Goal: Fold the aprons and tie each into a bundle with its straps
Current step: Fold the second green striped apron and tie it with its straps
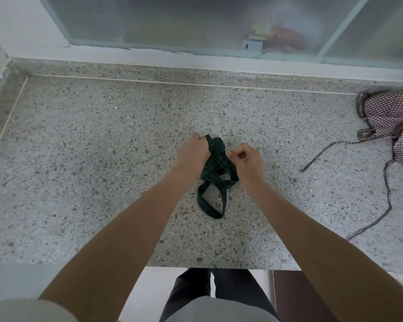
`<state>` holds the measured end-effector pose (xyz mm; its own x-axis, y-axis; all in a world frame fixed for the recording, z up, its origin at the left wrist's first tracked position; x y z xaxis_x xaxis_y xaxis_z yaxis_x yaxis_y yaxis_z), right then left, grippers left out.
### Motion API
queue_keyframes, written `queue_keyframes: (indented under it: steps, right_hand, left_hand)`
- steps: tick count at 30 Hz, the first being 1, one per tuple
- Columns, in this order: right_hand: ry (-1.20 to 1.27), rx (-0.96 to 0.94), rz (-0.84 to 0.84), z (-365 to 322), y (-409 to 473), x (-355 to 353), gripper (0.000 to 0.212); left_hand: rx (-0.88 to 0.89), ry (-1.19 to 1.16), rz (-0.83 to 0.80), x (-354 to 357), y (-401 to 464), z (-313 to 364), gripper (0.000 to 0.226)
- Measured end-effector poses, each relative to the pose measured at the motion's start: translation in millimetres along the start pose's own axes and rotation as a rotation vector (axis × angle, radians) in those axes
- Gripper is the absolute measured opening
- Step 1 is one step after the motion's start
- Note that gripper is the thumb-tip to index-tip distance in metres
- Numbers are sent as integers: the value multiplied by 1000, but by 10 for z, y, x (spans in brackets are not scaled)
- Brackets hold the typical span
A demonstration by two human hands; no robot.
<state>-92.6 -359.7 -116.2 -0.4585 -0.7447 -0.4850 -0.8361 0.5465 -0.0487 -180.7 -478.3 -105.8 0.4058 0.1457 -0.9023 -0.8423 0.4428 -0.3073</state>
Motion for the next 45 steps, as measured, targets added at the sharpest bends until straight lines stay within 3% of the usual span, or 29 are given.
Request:
queue_keyframes:
  steps: [4, 7, 8, 10, 12, 14, 17, 20, 24, 28, 30, 32, 34, 36, 39, 42, 45]
  right_hand:
    - [-182, 90, -245, 181, -5, 198, 14]
    - [123, 240, -365, 331, -192, 295, 22]
    - [221, 265, -415, 346, -251, 322, 37]
    - [189, 206, -559, 333, -325, 359, 74]
    - [-76, 30, -633, 351, -300, 398, 102]
    - [-348, -94, -582, 353, -264, 404, 110]
    - [-430, -88, -445, 298, -231, 335, 91]
    - [-260, 78, -362, 385, -212, 258, 61]
    - [-162, 183, -253, 286, -140, 62, 37]
    - [310, 409, -75, 160, -122, -119, 23]
    - [514, 486, -61, 40, -123, -164, 20]
    - [632, 502, -90, -131, -89, -227, 15]
    - [776, 500, -89, -334, -45, -310, 9]
    - [936, 490, -26, -525, 28, -428, 19]
    - [1046, 437, 48, -759, 177, -629, 29]
    - [936, 329, 14, -996, 269, -799, 34]
    - [547, 156, -28, -1265, 285, -1036, 33]
  left_hand:
    - [69, -216, 30, 12, -21, 44, 18]
    - [141, -361, -38, 57, -116, 57, 28]
    - [151, -395, -23, 43, -164, 25, 29]
    - [171, -408, 18, 51, -264, -65, 32]
    - [176, -318, 15, 168, -354, -203, 35]
    - [207, -165, -77, 371, -449, -289, 39]
    - [285, 195, -203, 655, -593, -323, 52]
    - [316, 171, -151, 588, -591, -310, 29]
    - [223, -336, -33, 207, -492, -246, 17]
    - [-93, -877, -91, -186, -374, -291, 21]
    - [-198, -1127, -145, -365, -350, -277, 21]
    - [-278, -1250, -145, -575, -348, -252, 7]
    - [-332, -1356, -116, -792, -343, -215, 32]
    - [-322, -1450, -110, -1004, -319, -135, 46]
    - [-252, -1480, -188, -1276, -267, 68, 24]
    - [-152, -1402, -183, -1563, -224, 226, 24]
    - [143, -749, 111, -2072, -234, 512, 28]
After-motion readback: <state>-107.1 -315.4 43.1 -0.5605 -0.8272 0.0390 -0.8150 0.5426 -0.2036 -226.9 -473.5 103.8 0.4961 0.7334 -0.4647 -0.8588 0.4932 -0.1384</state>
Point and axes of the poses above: each hand's wrist, its own y-axis towards the middle knuckle, its own x-axis out of the palm, z = x × y, the point moved 10 cm from there along y, towards the middle knuckle, and after that the axes turned 9 degrees about -x, right-handed, at the moved point
